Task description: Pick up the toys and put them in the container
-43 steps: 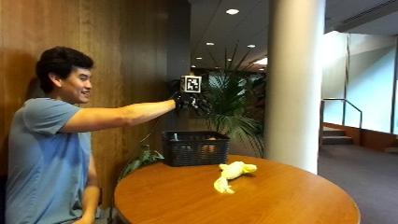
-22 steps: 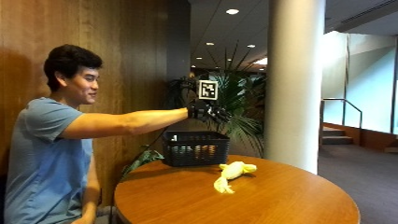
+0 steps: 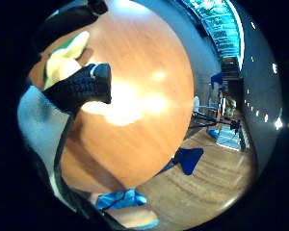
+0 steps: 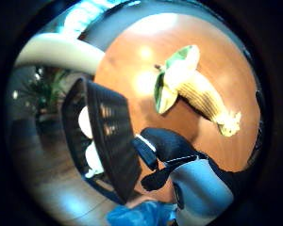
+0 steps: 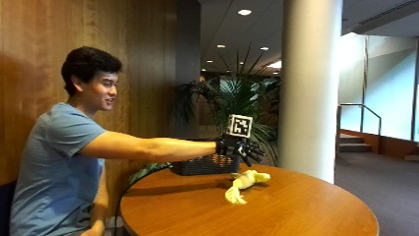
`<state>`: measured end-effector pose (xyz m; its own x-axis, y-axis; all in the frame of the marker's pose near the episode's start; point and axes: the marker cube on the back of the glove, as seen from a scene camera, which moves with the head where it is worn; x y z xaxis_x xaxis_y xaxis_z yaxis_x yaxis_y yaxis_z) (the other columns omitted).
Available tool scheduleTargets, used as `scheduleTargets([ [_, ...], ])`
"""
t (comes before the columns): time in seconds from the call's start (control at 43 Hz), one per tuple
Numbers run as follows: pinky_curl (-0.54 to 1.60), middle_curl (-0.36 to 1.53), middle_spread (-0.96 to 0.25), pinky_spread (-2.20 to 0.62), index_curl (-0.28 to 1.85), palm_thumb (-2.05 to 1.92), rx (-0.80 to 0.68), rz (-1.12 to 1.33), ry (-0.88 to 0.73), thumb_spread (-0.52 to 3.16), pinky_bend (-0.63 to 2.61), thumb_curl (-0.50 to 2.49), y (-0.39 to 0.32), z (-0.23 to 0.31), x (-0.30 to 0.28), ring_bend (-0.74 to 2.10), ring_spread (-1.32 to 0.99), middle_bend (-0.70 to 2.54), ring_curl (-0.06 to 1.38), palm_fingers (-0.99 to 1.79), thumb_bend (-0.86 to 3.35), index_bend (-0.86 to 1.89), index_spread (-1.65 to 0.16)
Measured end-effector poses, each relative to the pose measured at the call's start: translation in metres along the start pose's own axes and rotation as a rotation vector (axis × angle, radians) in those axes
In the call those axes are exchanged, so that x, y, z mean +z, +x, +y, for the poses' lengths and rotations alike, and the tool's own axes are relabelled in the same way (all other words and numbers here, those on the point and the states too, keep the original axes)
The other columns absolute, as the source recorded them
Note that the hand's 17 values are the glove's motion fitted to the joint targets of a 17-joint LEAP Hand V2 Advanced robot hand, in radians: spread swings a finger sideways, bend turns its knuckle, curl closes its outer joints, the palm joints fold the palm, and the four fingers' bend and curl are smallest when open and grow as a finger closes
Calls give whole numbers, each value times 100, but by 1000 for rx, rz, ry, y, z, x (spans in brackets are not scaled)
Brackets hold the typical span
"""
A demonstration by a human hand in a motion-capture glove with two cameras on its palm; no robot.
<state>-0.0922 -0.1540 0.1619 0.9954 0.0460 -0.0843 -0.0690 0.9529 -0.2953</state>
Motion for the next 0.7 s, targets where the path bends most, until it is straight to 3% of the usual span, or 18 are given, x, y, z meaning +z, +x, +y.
scheduleTargets([
  [0.046, 37, 53, 5, 0, 9, 0, 9, 8, -19, 104, 155, 31, 6, -6, 14, 93, 7, 17, 38, -20, -2, 3, -28],
  [0.209, 38, 49, 7, 0, 8, 2, 316, 13, -92, 106, 162, 31, 13, -35, 61, 83, 8, 16, 34, -28, -1, 2, -27],
  [0.302, 39, 46, 8, 1, 8, 6, 54, -40, -109, 109, 164, 32, 1, -34, 80, 74, 8, 15, 32, -32, 0, 2, -27],
  [0.349, 39, 45, 8, 1, 8, 12, -2, -40, -119, 111, 163, 33, 0, -34, 89, 69, 8, 15, 30, -33, 2, 3, -27],
  [0.581, 36, 42, 8, 2, 7, 36, 49, -225, -74, 122, 158, 35, -7, -36, 124, 60, 9, 17, 27, -26, 14, 3, -26],
  [0.697, 32, 47, 7, -1, 8, 54, 57, -269, 18, 132, 143, 38, -8, -35, 121, 91, 6, 31, 36, 14, 25, 9, -27],
])
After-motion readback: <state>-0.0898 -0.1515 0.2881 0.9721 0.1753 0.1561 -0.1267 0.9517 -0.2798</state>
